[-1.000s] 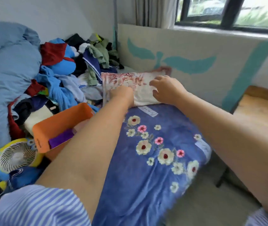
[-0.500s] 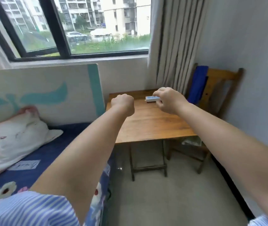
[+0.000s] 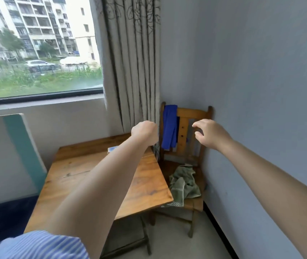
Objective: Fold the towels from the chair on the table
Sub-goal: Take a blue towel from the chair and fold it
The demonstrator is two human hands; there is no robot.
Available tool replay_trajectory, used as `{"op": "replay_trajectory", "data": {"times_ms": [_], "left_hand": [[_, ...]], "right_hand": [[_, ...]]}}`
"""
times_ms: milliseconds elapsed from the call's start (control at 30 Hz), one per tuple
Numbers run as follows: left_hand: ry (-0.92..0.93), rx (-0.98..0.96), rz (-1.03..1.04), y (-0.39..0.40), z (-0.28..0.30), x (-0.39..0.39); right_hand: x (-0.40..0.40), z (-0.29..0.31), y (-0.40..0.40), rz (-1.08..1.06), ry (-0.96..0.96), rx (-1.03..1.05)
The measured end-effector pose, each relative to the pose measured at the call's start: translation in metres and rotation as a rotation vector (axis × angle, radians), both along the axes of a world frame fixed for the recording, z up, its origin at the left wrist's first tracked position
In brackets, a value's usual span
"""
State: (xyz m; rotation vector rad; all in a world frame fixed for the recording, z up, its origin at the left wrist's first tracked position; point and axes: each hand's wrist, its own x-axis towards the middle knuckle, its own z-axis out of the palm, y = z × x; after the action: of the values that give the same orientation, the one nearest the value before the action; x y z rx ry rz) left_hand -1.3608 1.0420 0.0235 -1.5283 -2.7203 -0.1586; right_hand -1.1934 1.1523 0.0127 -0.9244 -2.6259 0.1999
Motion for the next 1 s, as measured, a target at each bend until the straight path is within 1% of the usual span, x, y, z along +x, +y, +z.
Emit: {"op": "replay_trajectory", "data": {"times_ms": [167, 300, 467, 600, 700, 867, 1000], "left_hand": [[-0.022, 0.056, -0.019, 0.073, 0.0, -0.025], [-0.039, 0.03, -0.023, 0.14, -0.01, -0.064], [-0.011, 0.017, -0.045, 0.22, -0.002, -0.128], [-0.038, 0.015, -0.061, 0.278, 0.006, -0.175], [-0.084, -0.012, -0.035, 0.315, -0.008, -0.199], [-0.218, -0.059, -0.026, 0.362, -0.046, -0.228], [-0.183, -0.084, 0.003, 0.396, -0.072, -0.253]], "right_hand": [[-0.021, -0.003, 0.069, -0.021, -0.027, -0.014], [-0.059, -0.005, 0.132, -0.046, -0.017, -0.017], [-0.126, 0.011, 0.21, -0.072, -0.034, -0.01], [-0.183, 0.016, 0.263, -0.056, -0.062, -0.008], [-0.211, 0.004, 0.295, -0.051, -0.092, -0.035], [-0.246, -0.017, 0.355, -0.088, -0.138, -0.159], [-0.284, -0.034, 0.408, -0.069, -0.158, -0.181]]}}
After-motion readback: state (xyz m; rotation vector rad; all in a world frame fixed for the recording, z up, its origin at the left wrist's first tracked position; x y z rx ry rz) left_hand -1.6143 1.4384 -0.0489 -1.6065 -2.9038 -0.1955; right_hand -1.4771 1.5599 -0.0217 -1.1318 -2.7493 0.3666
